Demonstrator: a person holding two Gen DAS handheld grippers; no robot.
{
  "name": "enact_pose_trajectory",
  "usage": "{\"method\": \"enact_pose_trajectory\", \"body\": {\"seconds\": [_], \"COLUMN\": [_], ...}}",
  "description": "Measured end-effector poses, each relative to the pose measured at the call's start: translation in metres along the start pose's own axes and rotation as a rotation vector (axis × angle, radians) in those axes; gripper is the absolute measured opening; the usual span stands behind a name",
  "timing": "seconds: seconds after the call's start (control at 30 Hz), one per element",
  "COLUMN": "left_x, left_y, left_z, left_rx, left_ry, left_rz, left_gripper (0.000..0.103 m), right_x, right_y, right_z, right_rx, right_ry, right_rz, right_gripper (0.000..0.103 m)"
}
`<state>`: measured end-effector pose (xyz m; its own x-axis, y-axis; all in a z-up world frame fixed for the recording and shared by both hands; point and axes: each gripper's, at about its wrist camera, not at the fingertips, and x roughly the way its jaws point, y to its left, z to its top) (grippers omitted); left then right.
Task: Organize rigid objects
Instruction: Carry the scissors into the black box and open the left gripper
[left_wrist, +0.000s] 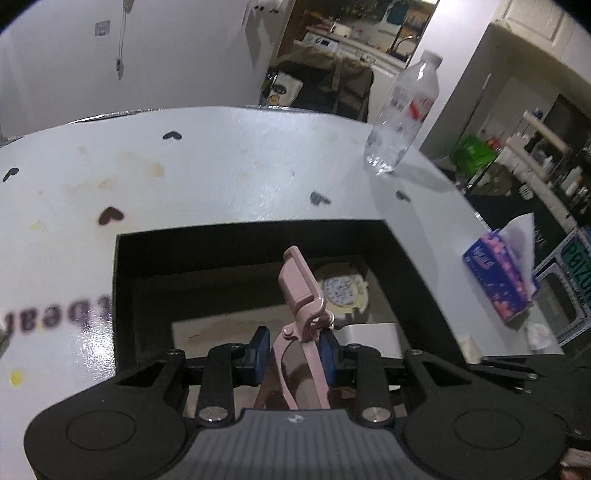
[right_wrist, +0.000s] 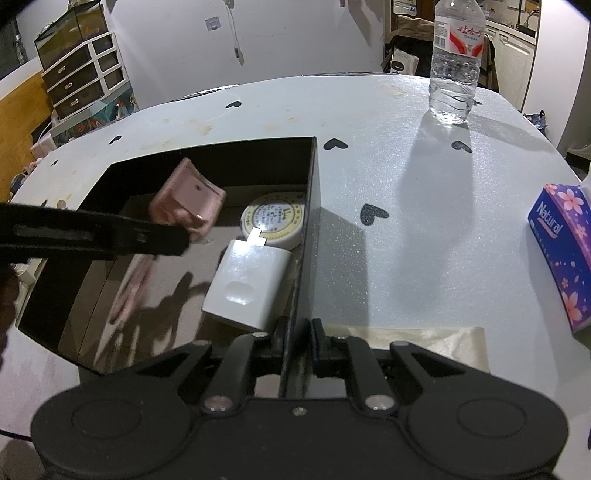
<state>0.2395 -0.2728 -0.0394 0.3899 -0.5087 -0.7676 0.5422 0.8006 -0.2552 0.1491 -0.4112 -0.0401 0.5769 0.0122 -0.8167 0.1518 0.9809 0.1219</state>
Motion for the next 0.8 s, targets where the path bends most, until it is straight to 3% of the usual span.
{"method": "enact_pose_trajectory", "body": {"seconds": [0.27,0.5,0.63,0.8], "left_x": [0.02,0.026,0.024,0.019], "left_y": [0.003,0.0,0.001,0.002], "left_z": [0.002,0.005,0.005,0.005], "left_rx": [-0.021,-0.033,-0.038,-0.022], "left_ry": [0.029,0.044,0.048,0.043], "left_rz": [0.039,0.031,0.038,0.048], "left_gripper": [0.031,0.032,0.053,0.062], "right_x": [0.0,0.0,0.0,0.0], "right_y": [0.0,0.0,-0.001,0.0], "right_z": [0.0,0.0,-0.001,-0.001], "right_rx": [0.0,0.0,0.003,0.003], "right_ry": [0.0,-0.001,-0.002,-0.003], "right_rz": [0.0,0.001,0.003,0.003], "right_gripper": [0.013,0.013,0.013,0.013]}}
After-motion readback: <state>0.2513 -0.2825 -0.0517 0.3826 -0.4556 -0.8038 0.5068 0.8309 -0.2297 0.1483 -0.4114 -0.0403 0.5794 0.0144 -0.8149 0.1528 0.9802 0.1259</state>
